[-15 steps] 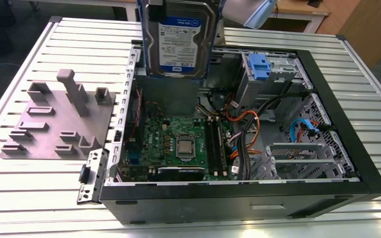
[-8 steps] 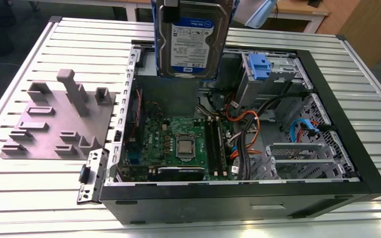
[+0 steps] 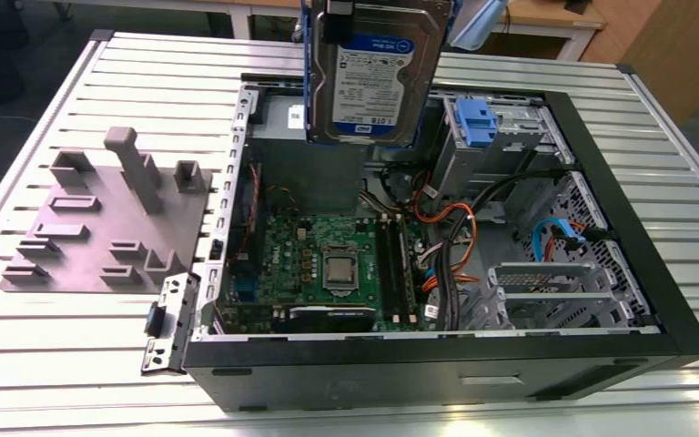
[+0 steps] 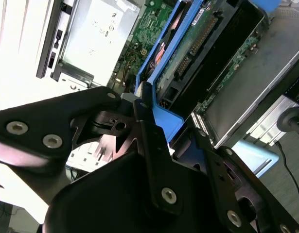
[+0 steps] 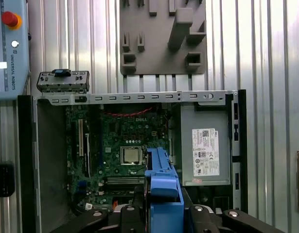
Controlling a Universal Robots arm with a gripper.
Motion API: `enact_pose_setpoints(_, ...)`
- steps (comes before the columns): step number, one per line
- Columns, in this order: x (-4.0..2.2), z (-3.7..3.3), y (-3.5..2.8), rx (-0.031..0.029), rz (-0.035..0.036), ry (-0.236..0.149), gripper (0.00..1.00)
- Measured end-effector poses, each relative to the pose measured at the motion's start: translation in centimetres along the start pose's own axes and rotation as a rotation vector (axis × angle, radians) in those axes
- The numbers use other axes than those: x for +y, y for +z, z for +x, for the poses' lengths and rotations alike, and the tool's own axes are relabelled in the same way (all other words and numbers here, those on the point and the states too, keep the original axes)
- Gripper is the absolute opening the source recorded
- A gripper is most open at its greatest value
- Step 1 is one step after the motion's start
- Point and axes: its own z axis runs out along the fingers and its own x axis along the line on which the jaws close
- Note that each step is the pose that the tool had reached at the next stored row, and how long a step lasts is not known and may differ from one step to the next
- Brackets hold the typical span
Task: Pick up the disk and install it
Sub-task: 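Pick up the disk, then insert the disk into the insertion slot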
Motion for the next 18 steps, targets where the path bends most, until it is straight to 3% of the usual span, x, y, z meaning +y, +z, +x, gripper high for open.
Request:
enact_pose_setpoints(9,-0.06,-0.01,0.00,0.0001,0.0000,0.000,0.37)
enact_pose_setpoints(14,-0.97,-0.05,0.01,0.0001,0.0000,0.000,0.37)
enact_pose_setpoints(18,-1.16,-0.06,0.01,0.0000,-0.0001,0.000,0.37)
